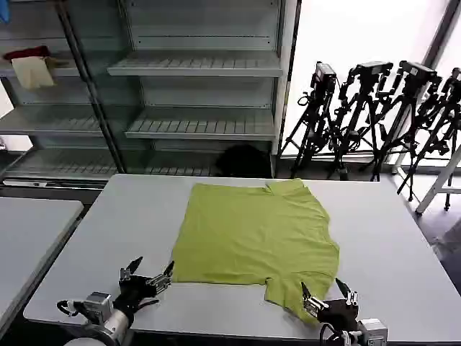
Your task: Fold and organize the clothes.
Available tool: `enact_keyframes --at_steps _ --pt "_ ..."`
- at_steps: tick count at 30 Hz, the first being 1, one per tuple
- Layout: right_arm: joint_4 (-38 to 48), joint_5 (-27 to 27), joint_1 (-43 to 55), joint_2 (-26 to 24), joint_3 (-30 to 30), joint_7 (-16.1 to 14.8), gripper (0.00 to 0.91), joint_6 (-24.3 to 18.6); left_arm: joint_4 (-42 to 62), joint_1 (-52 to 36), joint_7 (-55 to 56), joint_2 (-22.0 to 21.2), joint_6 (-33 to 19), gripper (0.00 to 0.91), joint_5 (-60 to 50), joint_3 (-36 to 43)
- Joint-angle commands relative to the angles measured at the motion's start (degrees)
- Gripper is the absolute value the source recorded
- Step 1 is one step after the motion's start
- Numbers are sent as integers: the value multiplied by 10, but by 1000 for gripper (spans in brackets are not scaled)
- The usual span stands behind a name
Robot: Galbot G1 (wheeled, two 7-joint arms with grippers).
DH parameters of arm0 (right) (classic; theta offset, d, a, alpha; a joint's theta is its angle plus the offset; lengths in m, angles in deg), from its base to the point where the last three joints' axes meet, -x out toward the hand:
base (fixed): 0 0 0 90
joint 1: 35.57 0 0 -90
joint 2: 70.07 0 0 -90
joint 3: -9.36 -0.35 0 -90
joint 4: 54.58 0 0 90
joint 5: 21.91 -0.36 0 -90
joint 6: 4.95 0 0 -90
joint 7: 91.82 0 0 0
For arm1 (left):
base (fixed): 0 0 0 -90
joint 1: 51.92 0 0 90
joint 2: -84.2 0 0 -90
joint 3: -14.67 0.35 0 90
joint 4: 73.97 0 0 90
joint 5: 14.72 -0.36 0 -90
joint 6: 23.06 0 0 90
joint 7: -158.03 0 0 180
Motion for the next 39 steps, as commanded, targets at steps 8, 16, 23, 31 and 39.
enact_keyframes --at_steps 8,16,23,31,39 --pt "15 -2 -1 -1 10 13 867 3 28 9 14 -6 2 907 -27 39" --pt "26 4 0 0 18 10 30 2 36 8 14 -12 2 443 -36 51" --pt "28 9 3 5 20 4 0 2 46 6 8 -13 2 10 -45 57" --pt "27 12 2 7 19 3 0 2 53 2 8 -16 2 0 -43 61" --pt "25 7 7 9 19 4 0 2 47 2 -8 -15 -1 0 -59 62"
